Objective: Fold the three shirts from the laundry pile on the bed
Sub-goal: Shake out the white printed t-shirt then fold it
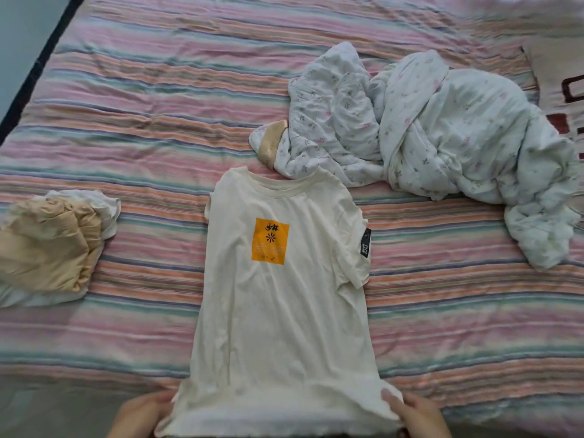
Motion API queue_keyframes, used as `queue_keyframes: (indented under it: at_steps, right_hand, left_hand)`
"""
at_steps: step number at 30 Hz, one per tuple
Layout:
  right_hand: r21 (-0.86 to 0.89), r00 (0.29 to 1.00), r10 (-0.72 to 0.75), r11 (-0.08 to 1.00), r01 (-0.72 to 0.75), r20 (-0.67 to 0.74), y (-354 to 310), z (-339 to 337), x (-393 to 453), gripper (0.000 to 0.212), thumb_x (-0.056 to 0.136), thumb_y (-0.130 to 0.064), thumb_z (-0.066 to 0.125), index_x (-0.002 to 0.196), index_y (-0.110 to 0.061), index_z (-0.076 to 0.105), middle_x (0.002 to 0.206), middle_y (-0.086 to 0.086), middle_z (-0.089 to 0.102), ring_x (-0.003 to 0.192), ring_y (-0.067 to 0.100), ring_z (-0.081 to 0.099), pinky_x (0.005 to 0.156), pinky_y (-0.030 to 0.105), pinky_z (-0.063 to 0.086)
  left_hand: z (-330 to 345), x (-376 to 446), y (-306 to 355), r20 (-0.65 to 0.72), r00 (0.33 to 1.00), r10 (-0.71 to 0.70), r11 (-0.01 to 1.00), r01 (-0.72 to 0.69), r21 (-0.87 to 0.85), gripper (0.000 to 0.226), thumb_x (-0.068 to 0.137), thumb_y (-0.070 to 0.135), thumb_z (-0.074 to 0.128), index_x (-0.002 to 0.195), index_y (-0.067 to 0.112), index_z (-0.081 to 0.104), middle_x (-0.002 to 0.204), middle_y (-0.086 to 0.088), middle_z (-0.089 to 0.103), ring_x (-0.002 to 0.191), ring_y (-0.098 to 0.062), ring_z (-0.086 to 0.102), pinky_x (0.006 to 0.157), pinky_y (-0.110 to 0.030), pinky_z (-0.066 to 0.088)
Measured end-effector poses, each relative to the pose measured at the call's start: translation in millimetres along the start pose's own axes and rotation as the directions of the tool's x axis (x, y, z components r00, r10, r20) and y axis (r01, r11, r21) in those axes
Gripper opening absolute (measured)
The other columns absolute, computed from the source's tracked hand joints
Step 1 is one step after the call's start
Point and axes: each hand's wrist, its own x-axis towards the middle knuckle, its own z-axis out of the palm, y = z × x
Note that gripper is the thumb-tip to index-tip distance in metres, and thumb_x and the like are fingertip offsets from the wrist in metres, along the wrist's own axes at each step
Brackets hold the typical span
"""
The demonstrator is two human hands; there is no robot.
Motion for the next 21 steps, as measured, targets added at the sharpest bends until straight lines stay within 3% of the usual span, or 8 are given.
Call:
queue_keyframes:
  at_steps: [2,3,6,9,12,14,17,21]
  right_hand:
    - [-0.022,0.998,-0.026,0.999,0.024,-0.066,-28,-6,9,0.019,0.084,-0.016,0.077,0.075,0.000,0.076,0.052,0.006,0.068,0.046,0.018,0.058,0.051,0.027,0.047]
    - [0.054,0.995,-0.017,0.998,0.023,-0.100,-44,-1,15,0.018,0.086,-0.013,0.074,0.080,0.004,0.072,0.051,0.008,0.064,0.040,0.018,0.051,0.044,0.025,0.043]
    - [0.280,0.986,-0.039,0.956,0.084,-0.164,-91,10,30,0.011,0.087,-0.004,0.071,0.085,-0.001,0.061,0.067,0.011,0.059,0.045,0.017,0.047,0.032,0.018,0.040]
    - [0.439,0.979,-0.102,0.882,0.172,-0.177,-139,17,39,0.014,0.087,-0.004,0.070,0.085,-0.010,0.058,0.077,0.009,0.058,0.055,0.017,0.053,0.034,0.014,0.044]
    - [0.558,0.987,-0.118,0.815,0.157,-0.106,-180,26,54,0.008,0.091,-0.004,0.065,0.085,-0.009,0.061,0.078,0.008,0.060,0.045,0.010,0.059,0.036,0.013,0.046]
    - [0.595,0.991,-0.120,0.793,0.126,-0.050,-203,31,66,0.004,0.093,-0.006,0.063,0.090,-0.004,0.063,0.079,0.008,0.061,0.040,0.004,0.060,0.037,0.013,0.047]
    - [0.637,0.989,-0.147,0.763,0.112,0.001,-234,36,89,0.016,0.095,-0.010,0.061,0.109,-0.003,0.064,0.083,0.007,0.063,0.041,0.003,0.060,0.038,0.013,0.047]
    - [0.651,0.983,-0.181,0.742,0.160,-0.034,-277,42,113,0.006,0.093,-0.008,0.064,0.090,-0.003,0.064,0.080,0.008,0.062,0.040,0.005,0.059,0.037,0.014,0.046]
  left_hand:
    - [8,0,16,-0.029,0.998,0.050,0.990,-0.054,-0.129,0.018,0.071,-0.018,0.065,0.088,-0.011,0.070,0.074,-0.020,0.073,0.066,-0.020,0.071,0.058,-0.019,0.057]
    - [5,2,32,-0.009,0.999,0.043,0.973,-0.044,-0.227,0.025,0.077,-0.015,0.060,0.101,-0.012,0.066,0.087,-0.023,0.072,0.068,-0.024,0.068,0.051,-0.022,0.058]
    - [3,10,84,-0.038,0.997,0.074,0.925,-0.082,-0.372,0.034,0.086,-0.009,0.052,0.120,-0.006,0.058,0.101,-0.021,0.067,0.076,-0.024,0.063,0.048,-0.023,0.058]
    - [12,4,136,0.011,0.989,0.150,0.871,-0.127,-0.474,0.022,0.090,-0.009,0.042,0.098,-0.001,0.061,0.063,-0.006,0.072,0.052,-0.009,0.067,0.045,-0.017,0.055]
    - [23,3,182,0.033,0.979,0.201,0.824,-0.151,-0.546,0.021,0.094,-0.006,0.037,0.082,-0.001,0.054,0.035,-0.002,0.058,0.033,-0.002,0.057,0.046,-0.017,0.055]
    - [27,10,209,0.007,0.973,0.229,0.799,-0.184,-0.573,0.022,0.095,-0.003,0.040,0.079,0.000,0.054,0.037,-0.001,0.060,0.035,-0.003,0.060,0.047,-0.017,0.055]
    - [31,23,243,-0.010,0.964,0.265,0.775,-0.219,-0.593,0.020,0.094,-0.002,0.043,0.080,0.002,0.057,0.045,-0.001,0.066,0.041,-0.005,0.064,0.047,-0.016,0.055]
    - [41,38,287,-0.024,0.940,0.340,0.749,-0.286,-0.598,0.019,0.093,-0.001,0.046,0.079,0.004,0.058,0.046,0.002,0.067,0.042,-0.004,0.064,0.047,-0.015,0.055]
